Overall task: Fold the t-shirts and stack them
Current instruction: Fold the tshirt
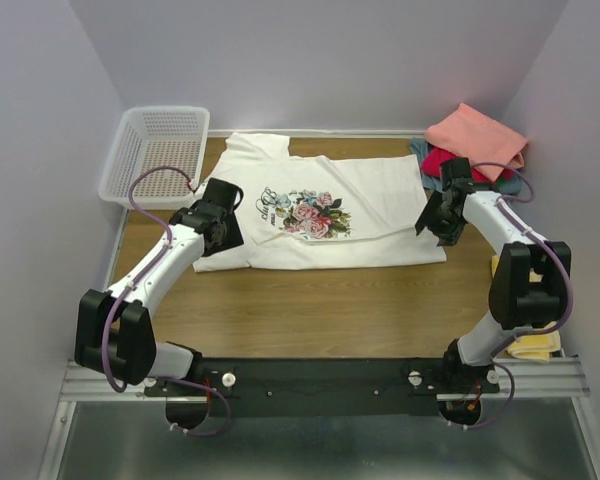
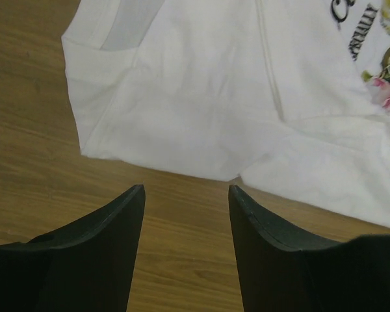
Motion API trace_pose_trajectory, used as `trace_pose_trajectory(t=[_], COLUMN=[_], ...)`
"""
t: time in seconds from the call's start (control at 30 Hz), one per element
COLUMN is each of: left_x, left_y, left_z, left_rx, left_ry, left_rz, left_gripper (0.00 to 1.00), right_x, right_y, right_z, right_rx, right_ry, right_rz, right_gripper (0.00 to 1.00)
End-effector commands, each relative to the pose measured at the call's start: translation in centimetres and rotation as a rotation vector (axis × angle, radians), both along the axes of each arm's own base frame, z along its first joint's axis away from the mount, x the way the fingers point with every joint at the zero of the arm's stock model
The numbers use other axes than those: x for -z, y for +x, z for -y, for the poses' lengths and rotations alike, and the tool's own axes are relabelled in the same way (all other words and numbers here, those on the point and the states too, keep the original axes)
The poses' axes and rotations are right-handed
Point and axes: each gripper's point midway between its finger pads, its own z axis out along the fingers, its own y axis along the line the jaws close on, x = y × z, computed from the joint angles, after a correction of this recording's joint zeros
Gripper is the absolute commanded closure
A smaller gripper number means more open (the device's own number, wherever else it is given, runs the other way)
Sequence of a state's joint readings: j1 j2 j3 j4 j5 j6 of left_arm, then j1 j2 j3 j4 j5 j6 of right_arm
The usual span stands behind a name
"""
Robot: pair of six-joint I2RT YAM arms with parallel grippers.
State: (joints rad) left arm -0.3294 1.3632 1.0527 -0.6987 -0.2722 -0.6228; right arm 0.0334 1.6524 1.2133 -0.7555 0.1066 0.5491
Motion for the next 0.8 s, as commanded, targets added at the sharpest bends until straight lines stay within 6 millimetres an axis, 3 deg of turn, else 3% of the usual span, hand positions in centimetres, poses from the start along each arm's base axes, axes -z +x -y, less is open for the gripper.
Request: trace_pose_trajectory(t=[0.0,0.2,0.53,0.77], left_x=[2.4,3.7,6.7,8.9], left_y=[-3.0,-2.5,-0.7,-0.4], left_z=[-0.3,-1.1,-0.9,-3.4], left_rx=[-0.062,-0.106,-0.125,-0.203], left_ry=[-0.029,0.027,0.058,0.109], left_rz=[-0.093,-0.128,-0.173,-0.208], left_gripper=[0.37,0.38,0.4,0.4], right_x=[1.2,3.3,4.8,6.1], right_y=[-2.1,-2.1,-1.2,-1.9], right_z=[-0.9,-1.0,-1.5,-1.3], right_rx=[-0.031,-0.043,-0.056,-0.052], right_ry=[0.053,0.059,0.082,0.076], right_rz=[-0.054,-0.1,-0.117,-0.146], right_gripper=[0.35,0.37,0.39,0.4])
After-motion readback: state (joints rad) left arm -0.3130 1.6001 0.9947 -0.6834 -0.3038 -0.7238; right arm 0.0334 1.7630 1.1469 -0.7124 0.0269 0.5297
